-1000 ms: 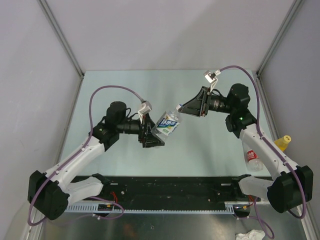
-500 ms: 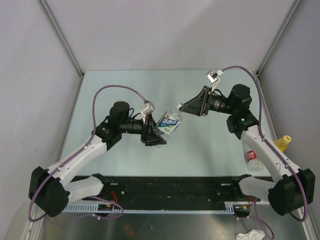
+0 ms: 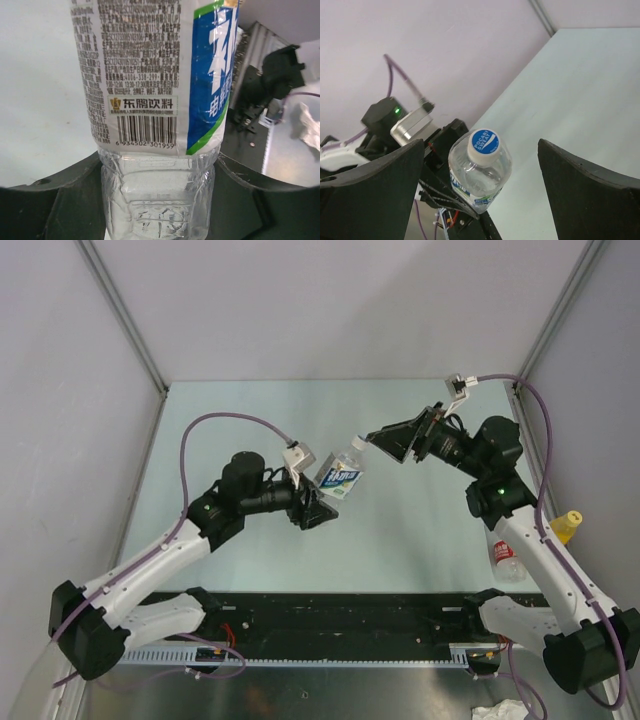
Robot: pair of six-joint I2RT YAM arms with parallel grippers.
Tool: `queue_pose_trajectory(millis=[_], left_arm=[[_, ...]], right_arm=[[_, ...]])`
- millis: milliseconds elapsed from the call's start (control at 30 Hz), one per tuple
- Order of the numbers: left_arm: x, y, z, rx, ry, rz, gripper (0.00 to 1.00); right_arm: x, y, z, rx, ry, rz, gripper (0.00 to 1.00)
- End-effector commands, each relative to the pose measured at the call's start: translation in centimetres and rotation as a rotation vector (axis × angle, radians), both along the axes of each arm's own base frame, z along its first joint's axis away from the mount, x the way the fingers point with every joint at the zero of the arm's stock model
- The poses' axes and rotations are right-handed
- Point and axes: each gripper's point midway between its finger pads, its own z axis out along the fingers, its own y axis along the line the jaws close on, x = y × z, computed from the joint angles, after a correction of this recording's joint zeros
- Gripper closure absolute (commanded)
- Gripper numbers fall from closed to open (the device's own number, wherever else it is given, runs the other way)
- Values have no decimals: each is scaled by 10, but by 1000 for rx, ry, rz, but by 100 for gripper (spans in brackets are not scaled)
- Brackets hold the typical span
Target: Unscrew the bottle caps
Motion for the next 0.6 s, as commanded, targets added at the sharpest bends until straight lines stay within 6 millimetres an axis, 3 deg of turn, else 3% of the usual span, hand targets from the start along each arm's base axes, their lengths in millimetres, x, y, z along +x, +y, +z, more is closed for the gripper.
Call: queue_pose_trajectory(millis=[0, 267, 567], left_arm=[[25, 11, 12, 79, -133, 211, 80], [47, 27, -4, 292, -183, 444, 88], [48, 27, -1, 384, -250, 525, 94]], right_arm=[[9, -7, 13, 15, 7, -98, 1], [15, 5, -7, -12, 92, -115, 1], [25, 26, -27, -46, 180, -109, 15]])
